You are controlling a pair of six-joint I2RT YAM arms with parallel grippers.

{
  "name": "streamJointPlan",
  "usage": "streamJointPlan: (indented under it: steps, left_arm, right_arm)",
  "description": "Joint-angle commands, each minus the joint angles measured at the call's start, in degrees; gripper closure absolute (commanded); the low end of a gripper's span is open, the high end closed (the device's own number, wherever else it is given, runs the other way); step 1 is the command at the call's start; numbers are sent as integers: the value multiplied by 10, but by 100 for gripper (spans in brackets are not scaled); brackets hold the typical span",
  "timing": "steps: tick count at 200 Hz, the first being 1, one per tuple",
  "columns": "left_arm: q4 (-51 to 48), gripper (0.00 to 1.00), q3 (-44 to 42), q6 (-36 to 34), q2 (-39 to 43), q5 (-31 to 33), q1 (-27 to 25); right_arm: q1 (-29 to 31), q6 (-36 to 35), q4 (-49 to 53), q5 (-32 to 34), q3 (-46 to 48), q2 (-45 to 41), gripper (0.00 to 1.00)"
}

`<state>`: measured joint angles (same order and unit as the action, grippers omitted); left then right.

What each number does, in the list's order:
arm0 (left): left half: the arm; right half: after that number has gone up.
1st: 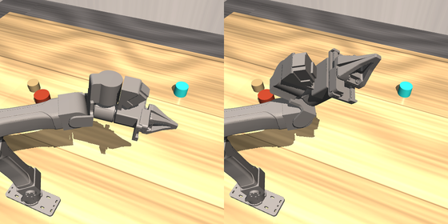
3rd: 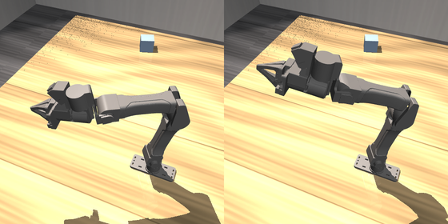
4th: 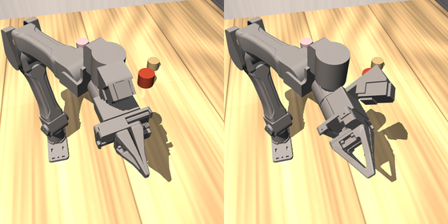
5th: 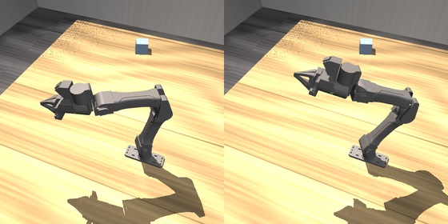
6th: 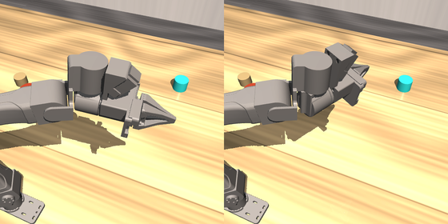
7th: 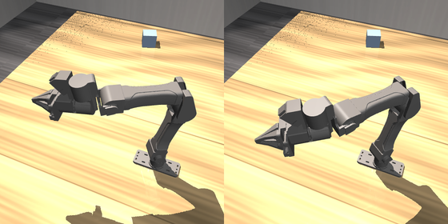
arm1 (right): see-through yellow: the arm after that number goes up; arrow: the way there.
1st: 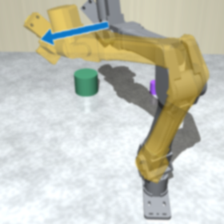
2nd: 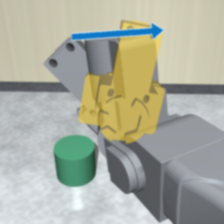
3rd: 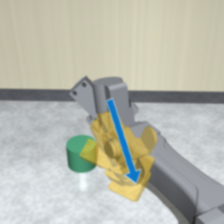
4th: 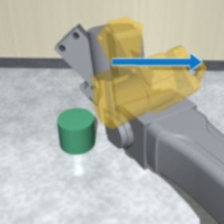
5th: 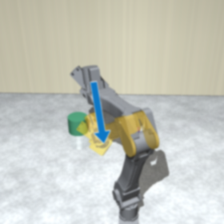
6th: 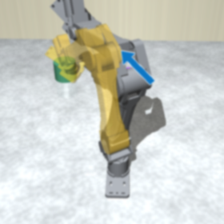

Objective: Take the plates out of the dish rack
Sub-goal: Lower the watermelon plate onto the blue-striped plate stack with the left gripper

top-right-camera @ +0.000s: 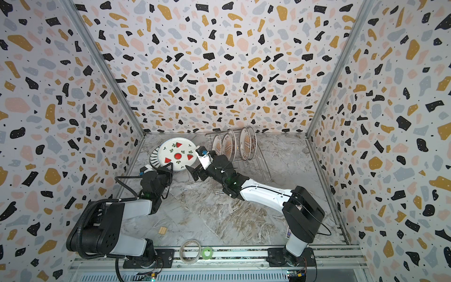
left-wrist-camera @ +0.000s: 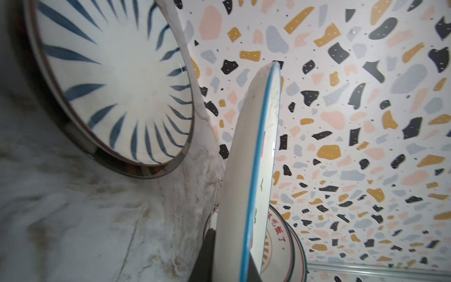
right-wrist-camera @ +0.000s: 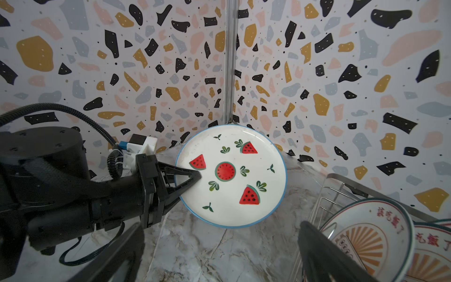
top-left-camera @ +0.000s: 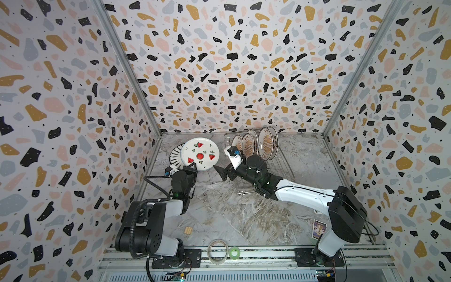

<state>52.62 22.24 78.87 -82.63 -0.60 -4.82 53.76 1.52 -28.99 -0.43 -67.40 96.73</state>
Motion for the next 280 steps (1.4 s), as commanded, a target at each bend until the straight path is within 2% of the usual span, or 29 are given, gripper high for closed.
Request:
streamJointPlan:
  steps: [1, 70, 104, 174, 215, 280]
  left_arm:
    - [28, 100, 33, 0, 39, 36, 10]
    - [-19, 100, 36, 31, 43, 89, 44]
    - [-47, 100, 58, 22, 34, 111, 48]
    - [-65, 100, 103, 5, -29, 124, 58]
    - [-88, 100, 124, -7, -46, 151, 58]
    - [-98, 100, 165, -14, -105, 143, 61]
  right_arm:
    - [7, -22, 20, -9, -46, 21, 1]
    - [7, -28, 45, -24, -113, 98, 1]
    - [6, -32, 66, -28, -156, 140, 1]
    - [0, -22, 149, -30, -258, 215, 1]
    - [-2, -19, 170, -26, -283, 238, 1]
    - [-5, -7, 208, -11, -331, 275, 1]
